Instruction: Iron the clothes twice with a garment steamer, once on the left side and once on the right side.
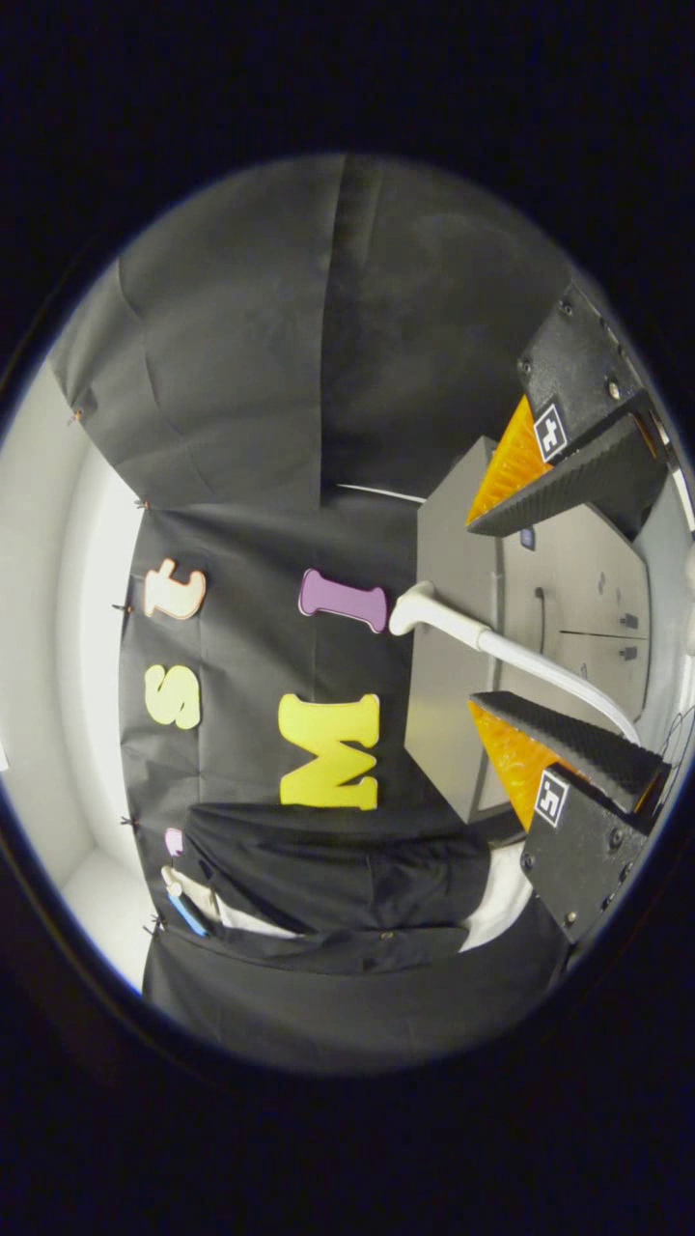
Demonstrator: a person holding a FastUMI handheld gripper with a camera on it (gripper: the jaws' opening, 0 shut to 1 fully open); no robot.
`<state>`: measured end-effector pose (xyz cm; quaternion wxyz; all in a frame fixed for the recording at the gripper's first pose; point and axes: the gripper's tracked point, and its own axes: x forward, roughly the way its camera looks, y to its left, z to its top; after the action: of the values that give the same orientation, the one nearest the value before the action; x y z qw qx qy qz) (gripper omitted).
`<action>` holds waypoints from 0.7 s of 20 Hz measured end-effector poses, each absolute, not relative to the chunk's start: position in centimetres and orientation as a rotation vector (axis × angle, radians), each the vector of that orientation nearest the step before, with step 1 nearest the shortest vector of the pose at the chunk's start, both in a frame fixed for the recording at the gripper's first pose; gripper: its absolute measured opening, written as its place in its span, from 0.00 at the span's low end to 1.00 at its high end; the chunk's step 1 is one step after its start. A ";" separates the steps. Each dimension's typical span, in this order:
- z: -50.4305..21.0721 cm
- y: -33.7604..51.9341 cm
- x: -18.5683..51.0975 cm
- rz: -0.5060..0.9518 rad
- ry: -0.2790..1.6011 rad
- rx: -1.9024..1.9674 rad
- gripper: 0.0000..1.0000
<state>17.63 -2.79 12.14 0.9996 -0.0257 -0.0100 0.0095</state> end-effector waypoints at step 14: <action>8.0 -2.3 40.1 0.131 0.268 -0.065 1.00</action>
<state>40.12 -2.34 7.95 0.9884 -0.0326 0.1336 0.0652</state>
